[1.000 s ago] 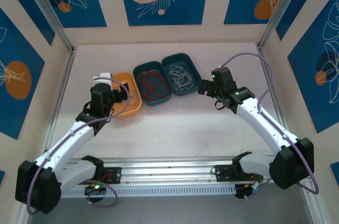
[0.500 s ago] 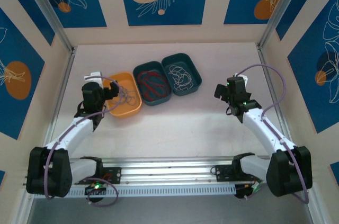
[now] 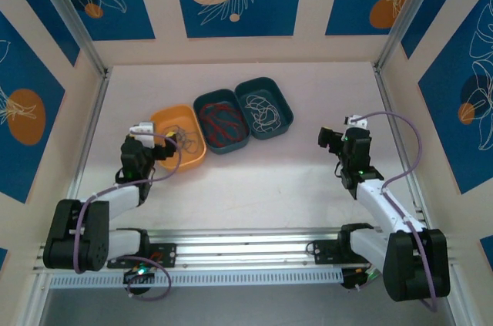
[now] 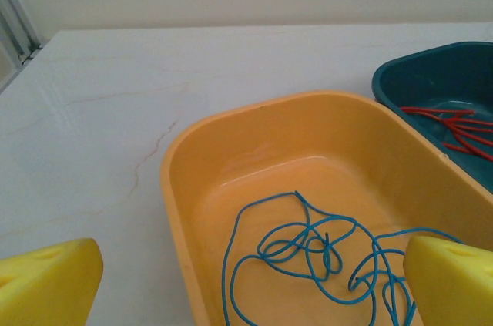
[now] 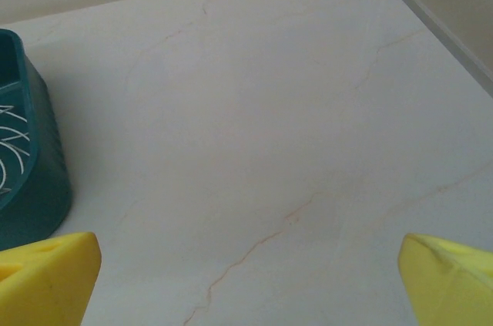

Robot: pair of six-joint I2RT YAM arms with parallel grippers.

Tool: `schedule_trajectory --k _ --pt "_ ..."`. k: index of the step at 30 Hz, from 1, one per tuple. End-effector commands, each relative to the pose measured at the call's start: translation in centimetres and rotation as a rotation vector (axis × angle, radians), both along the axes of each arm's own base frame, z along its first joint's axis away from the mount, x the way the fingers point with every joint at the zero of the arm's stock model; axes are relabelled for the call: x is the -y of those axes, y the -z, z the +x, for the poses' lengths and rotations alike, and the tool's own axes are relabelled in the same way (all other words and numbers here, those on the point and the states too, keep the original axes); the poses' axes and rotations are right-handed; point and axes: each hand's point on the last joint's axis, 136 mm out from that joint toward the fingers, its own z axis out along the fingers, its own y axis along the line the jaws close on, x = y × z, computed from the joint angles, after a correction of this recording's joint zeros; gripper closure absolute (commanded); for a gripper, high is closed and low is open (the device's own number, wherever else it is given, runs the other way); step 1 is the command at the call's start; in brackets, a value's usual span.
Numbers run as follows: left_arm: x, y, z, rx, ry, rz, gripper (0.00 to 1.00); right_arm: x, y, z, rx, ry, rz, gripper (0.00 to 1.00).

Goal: Untangle the cables

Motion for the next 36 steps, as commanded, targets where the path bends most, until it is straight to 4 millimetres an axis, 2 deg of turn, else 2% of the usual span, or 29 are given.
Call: schedule_trajectory --k 1,6,12,17,25,36 --pt "0.3 -1.8 0.2 0.061 0.038 0.027 0.00 -0.5 -1.8 0.8 0.096 -0.054 0.004 0.01" --pt "0.3 -0.5 0.0 0.065 0.040 0.023 0.00 -0.5 -1.3 0.9 0.104 -0.063 0.011 0.01" --pt "0.7 0.6 1.0 0.074 0.077 0.038 0.00 -0.7 -0.7 1.5 0.116 -0.081 0.009 0.01" --pt "1.3 2.9 1.9 0.043 0.120 0.029 0.00 -1.3 -0.1 2.1 0.124 -0.114 0.007 0.01" --pt "1.1 3.4 3.2 -0.029 0.115 0.020 0.00 -2.0 0.9 3.4 0.135 -0.156 0.002 0.01" --pt "1.2 3.7 3.4 -0.049 0.128 0.025 0.00 -4.2 2.4 5.2 0.135 -0.277 -0.033 0.01"
